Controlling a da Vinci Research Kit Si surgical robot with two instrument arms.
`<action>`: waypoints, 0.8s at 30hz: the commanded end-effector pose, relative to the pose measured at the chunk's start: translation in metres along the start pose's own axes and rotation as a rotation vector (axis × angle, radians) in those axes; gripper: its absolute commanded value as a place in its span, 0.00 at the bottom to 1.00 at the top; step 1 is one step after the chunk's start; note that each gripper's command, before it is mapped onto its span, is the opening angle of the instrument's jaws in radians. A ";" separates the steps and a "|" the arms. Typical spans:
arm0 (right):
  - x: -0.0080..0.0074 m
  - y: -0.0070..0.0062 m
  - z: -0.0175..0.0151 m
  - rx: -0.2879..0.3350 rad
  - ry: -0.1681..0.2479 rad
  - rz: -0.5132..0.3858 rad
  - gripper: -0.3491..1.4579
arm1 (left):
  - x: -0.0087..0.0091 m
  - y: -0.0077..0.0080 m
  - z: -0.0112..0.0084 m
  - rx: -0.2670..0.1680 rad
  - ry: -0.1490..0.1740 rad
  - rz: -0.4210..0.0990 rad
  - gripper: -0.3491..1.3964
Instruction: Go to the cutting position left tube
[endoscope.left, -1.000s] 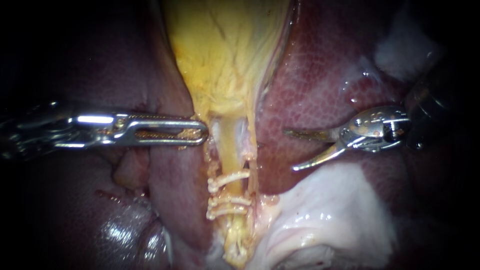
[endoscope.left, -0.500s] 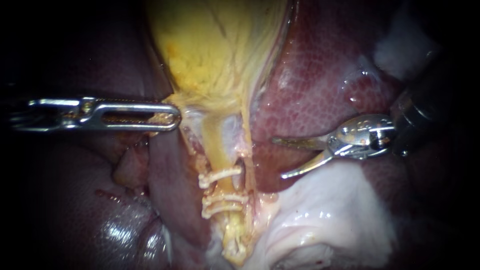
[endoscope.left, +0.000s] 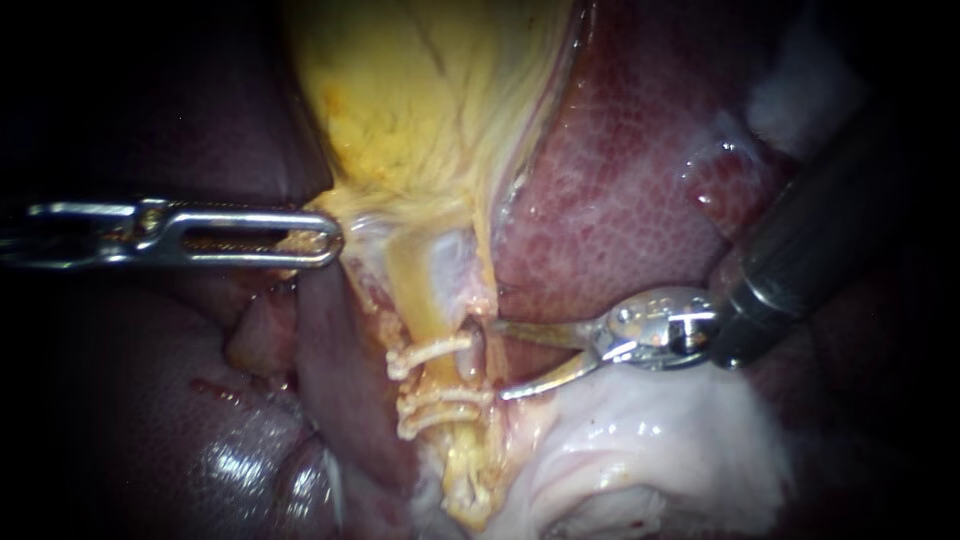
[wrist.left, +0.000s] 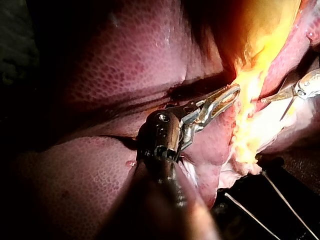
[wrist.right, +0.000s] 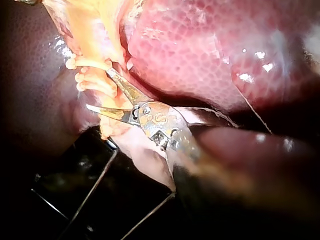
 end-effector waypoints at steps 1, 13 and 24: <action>-0.0003 0.0001 0.0002 0.002 -0.001 0.007 0.99 | 0.0000 -0.0001 -0.0001 0.001 -0.001 -0.001 0.00; -0.0030 0.0011 0.0029 0.030 -0.020 0.044 0.99 | -0.0002 -0.0011 -0.0009 0.003 -0.006 0.002 0.00; -0.0023 0.0018 0.0057 0.069 0.002 0.081 0.99 | -0.0001 -0.0010 -0.0008 0.002 -0.006 0.002 0.00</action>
